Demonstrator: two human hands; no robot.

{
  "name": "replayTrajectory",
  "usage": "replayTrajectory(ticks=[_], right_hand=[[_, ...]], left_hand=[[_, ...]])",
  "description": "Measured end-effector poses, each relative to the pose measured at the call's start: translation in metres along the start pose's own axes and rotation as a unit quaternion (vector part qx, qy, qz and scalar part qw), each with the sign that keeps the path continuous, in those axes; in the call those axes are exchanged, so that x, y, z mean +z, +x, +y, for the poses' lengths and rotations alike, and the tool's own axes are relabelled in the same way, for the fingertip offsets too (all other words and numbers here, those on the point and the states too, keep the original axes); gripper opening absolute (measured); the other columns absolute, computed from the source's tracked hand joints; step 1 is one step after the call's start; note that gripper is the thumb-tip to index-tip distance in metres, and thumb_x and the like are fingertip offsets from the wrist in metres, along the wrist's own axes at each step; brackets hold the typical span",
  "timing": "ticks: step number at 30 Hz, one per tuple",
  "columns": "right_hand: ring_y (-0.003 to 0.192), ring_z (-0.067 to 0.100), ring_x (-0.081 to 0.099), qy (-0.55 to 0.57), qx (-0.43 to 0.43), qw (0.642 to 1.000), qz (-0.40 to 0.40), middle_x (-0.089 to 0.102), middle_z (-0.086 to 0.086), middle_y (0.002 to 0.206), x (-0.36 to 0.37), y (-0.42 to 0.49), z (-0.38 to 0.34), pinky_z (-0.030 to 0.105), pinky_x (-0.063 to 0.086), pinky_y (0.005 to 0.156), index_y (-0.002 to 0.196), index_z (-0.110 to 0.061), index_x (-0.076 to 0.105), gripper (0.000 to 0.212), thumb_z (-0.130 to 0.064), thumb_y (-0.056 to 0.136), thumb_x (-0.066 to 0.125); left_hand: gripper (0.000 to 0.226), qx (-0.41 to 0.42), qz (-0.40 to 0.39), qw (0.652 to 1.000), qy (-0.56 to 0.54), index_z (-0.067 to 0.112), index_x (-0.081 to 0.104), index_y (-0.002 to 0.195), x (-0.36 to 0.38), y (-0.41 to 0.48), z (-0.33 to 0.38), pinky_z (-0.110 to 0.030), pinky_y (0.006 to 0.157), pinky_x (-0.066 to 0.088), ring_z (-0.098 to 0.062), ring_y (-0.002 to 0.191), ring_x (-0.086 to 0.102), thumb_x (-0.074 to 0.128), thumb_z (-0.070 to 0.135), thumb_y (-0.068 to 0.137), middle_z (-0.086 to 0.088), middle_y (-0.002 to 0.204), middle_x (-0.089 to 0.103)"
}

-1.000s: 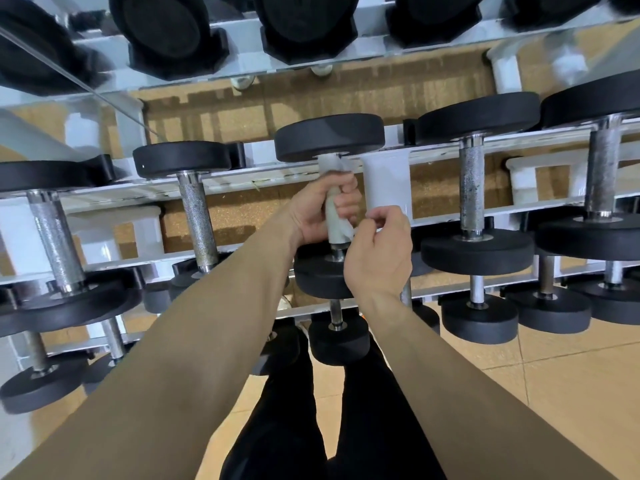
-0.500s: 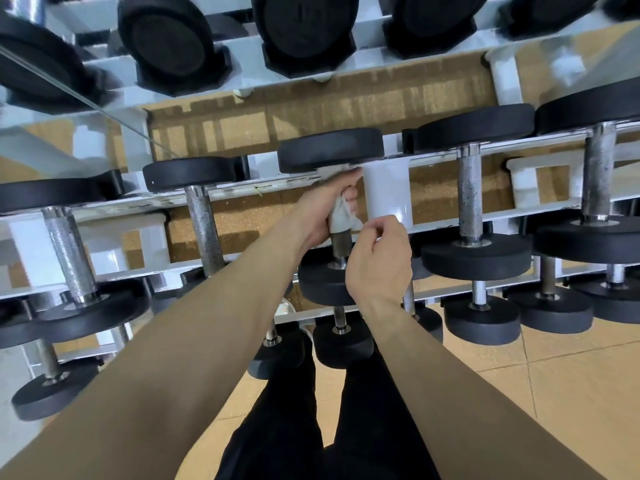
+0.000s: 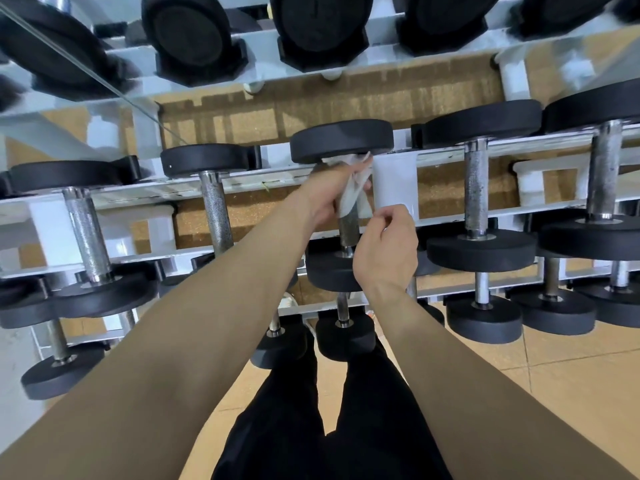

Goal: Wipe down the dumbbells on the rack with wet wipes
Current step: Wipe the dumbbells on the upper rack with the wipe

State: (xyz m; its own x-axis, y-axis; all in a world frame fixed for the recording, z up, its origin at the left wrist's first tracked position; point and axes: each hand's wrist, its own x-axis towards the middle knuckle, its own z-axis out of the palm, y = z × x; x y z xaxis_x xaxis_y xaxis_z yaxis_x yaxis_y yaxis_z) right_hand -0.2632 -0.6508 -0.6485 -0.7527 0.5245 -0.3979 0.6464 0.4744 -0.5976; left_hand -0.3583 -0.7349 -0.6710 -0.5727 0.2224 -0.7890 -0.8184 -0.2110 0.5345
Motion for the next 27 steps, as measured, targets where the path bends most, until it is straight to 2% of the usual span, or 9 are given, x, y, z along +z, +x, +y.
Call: replayTrajectory(ticks=[3, 7, 12, 15, 17, 19, 22, 25, 27], right_hand=[[0.090, 0.023, 0.056, 0.001, 0.003, 1.000, 0.003, 0.061, -0.001, 0.105, 0.001, 0.001, 0.001, 0.042, 0.048, 0.082, 0.098, -0.022, 0.056, 0.014, -0.022, 0.099, 0.041], [0.088, 0.022, 0.056, -0.003, 0.001, 1.000, -0.001, 0.060, -0.002, 0.103, 0.001, 0.001, 0.001, 0.043, 0.049, 0.081, 0.097, -0.021, 0.055, 0.015, -0.024, 0.100, 0.040], [0.090, 0.021, 0.055, -0.002, -0.002, 1.000, -0.001, 0.061, -0.001, 0.109, 0.000, 0.002, 0.002, 0.040, 0.047, 0.082, 0.103, -0.021, 0.054, 0.013, -0.021, 0.099, 0.041], [0.091, 0.022, 0.057, 0.005, -0.011, 1.000, 0.002, 0.061, -0.001, 0.109, -0.001, 0.001, 0.003, 0.041, 0.048, 0.082, 0.106, -0.021, 0.054, 0.015, -0.021, 0.099, 0.040], [0.090, 0.022, 0.056, 0.001, -0.021, 1.000, 0.007, 0.061, -0.001, 0.109, -0.001, 0.000, 0.004, 0.039, 0.047, 0.081, 0.105, -0.022, 0.053, 0.014, -0.022, 0.101, 0.039], [0.088, 0.022, 0.056, 0.000, -0.027, 1.000, 0.009, 0.061, 0.000, 0.109, -0.002, -0.001, 0.005, 0.037, 0.046, 0.079, 0.105, -0.021, 0.053, 0.015, -0.022, 0.102, 0.038], [0.095, 0.021, 0.057, 0.008, -0.043, 0.999, 0.000, 0.061, 0.000, 0.113, -0.004, -0.001, 0.006, 0.035, 0.045, 0.078, 0.111, -0.020, 0.056, 0.019, -0.025, 0.103, 0.039], [0.105, 0.011, 0.052, 0.061, -0.085, 0.994, -0.038, 0.056, -0.005, 0.120, -0.009, -0.002, 0.010, 0.026, 0.039, 0.085, 0.122, -0.021, 0.059, 0.026, -0.024, 0.104, 0.042], [0.103, 0.000, 0.052, 0.118, -0.115, 0.983, -0.083, 0.056, -0.008, 0.120, -0.018, -0.007, 0.009, 0.018, 0.038, 0.088, 0.126, -0.021, 0.061, 0.028, -0.024, 0.104, 0.044]], left_hand=[[0.015, 0.022, 0.021, 1.000, -0.002, 0.014, 0.067, 0.086, -0.001, -0.001, -0.008, -0.028, 0.060, 0.052, -0.016, 0.059, 0.059, 0.076, 0.024, 0.091, 0.000, 0.062, 0.063], [0.033, 0.011, -0.011, 0.981, 0.192, 0.023, 0.076, 0.092, -0.018, -0.013, -0.043, -0.034, 0.085, 0.054, -0.016, 0.085, 0.070, 0.086, 0.047, 0.072, 0.003, 0.087, 0.077], [0.007, 0.008, -0.069, 0.950, 0.305, 0.025, 0.068, 0.102, -0.028, -0.035, -0.044, -0.008, 0.070, 0.047, 0.011, 0.072, 0.066, 0.070, 0.023, 0.095, 0.018, 0.085, 0.073], [0.013, 0.057, -0.010, 0.929, 0.366, 0.017, 0.070, 0.111, -0.035, -0.045, -0.051, -0.008, 0.074, 0.046, 0.008, 0.084, 0.064, 0.063, 0.017, 0.099, 0.011, 0.099, 0.072], [0.016, 0.082, 0.089, 0.929, 0.350, 0.012, 0.072, 0.107, -0.038, -0.050, -0.060, -0.026, 0.086, 0.054, -0.012, 0.093, 0.069, 0.058, 0.013, 0.100, 0.000, 0.102, 0.074], [0.011, 0.106, 0.182, 0.933, 0.291, 0.015, 0.070, 0.099, -0.040, -0.062, -0.062, -0.039, 0.084, 0.056, -0.023, 0.092, 0.069, 0.060, 0.016, 0.100, -0.003, 0.098, 0.074], [0.016, 0.143, 0.231, 0.934, 0.232, 0.016, 0.070, 0.111, -0.040, -0.084, -0.055, -0.027, 0.081, 0.052, -0.015, 0.098, 0.066, 0.068, 0.024, 0.096, 0.003, 0.105, 0.072], [0.017, 0.164, 0.204, 0.939, 0.224, 0.015, 0.069, 0.111, -0.040, -0.108, -0.047, -0.011, 0.066, 0.051, -0.009, 0.091, 0.067, 0.070, 0.017, 0.095, 0.006, 0.101, 0.071], [0.012, 0.151, 0.155, 0.957, 0.192, 0.015, 0.067, 0.103, -0.040, -0.119, -0.044, -0.013, 0.066, 0.055, -0.014, 0.094, 0.068, 0.070, 0.008, 0.093, 0.005, 0.101, 0.070]])
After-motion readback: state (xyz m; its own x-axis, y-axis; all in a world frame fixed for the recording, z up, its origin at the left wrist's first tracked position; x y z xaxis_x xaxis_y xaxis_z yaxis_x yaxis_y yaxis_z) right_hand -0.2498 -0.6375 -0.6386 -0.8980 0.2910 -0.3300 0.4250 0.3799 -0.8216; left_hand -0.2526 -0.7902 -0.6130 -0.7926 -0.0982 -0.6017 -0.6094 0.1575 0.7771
